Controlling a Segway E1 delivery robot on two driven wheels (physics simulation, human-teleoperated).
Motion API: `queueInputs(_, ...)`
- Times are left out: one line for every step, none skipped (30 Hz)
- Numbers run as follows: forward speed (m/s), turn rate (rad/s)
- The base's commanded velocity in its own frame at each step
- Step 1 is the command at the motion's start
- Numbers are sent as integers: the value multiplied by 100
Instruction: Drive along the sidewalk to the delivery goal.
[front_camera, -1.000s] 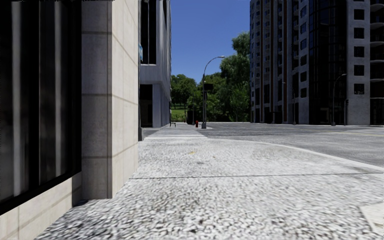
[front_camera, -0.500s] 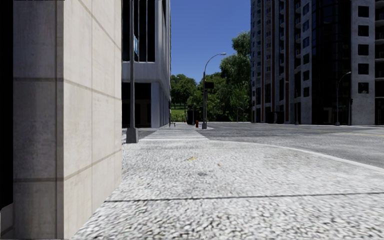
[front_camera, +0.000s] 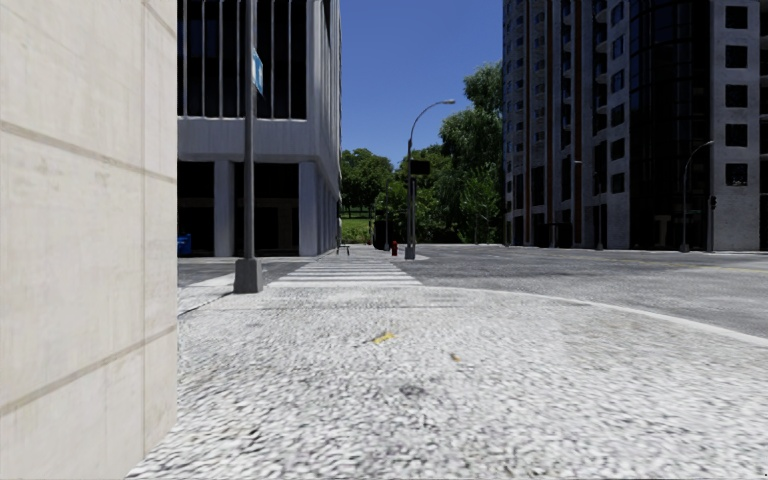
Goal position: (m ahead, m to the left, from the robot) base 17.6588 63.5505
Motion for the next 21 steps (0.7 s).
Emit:
queueInputs(175,0)
queueInputs(175,0)
queueInputs(175,0)
queueInputs(177,0)
queueInputs(180,0)
queueInputs(182,0)
queueInputs(182,0)
queueInputs(183,0)
queueInputs(183,0)
queueInputs(183,0)
queueInputs(183,0)
queueInputs(183,0)
queueInputs(183,0)
queueInputs(183,0)
queueInputs(183,0)
queueInputs(183,5)
queueInputs(183,5)
queueInputs(183,12)
queueInputs(183,16)
queueInputs(183,19)
queueInputs(183,19)
